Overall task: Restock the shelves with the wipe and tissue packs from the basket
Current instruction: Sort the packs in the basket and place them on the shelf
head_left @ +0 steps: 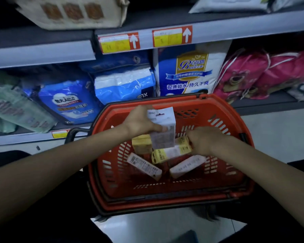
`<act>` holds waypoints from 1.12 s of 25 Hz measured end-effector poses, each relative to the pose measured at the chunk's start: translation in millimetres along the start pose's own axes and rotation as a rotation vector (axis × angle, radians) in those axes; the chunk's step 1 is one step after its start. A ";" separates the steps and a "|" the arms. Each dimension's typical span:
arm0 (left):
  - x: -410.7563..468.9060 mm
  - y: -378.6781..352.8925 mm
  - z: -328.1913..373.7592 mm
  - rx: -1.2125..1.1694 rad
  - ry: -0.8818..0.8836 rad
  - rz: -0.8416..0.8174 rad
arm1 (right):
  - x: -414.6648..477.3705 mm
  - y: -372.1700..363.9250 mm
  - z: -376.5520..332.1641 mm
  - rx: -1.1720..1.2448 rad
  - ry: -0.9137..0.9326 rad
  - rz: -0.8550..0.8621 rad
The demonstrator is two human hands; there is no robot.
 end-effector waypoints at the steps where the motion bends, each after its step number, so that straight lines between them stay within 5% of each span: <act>1: -12.5 11.1 4.1 -0.063 -0.001 0.021 | -0.9 5.1 0.3 0.032 0.000 0.030; 3: -36.0 34.8 14.3 -0.255 -0.004 0.086 | -4.2 13.9 -1.3 0.177 0.035 0.065; 6: -55.5 57.1 30.6 -0.538 0.008 0.145 | -20.4 34.7 -17.1 0.797 0.206 0.052; 9: -61.0 71.3 34.7 -0.728 0.003 0.171 | -40.4 70.2 -6.3 1.215 0.206 0.229; 16: -70.6 95.6 37.2 -1.090 -0.007 0.187 | -90.7 102.9 2.9 1.599 0.245 0.524; 28: -120.5 162.8 122.6 -0.906 -0.381 0.385 | -162.3 179.3 42.6 1.745 0.334 0.949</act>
Point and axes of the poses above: each hand's wrist, its own x-axis towards the middle knuckle, its own y-axis out of the back of the hand, z = x × y, the point moved 8 cm from there along x, towards the middle knuckle, and after that the axes turned 5 degrees about z, right-handed, at the moved point
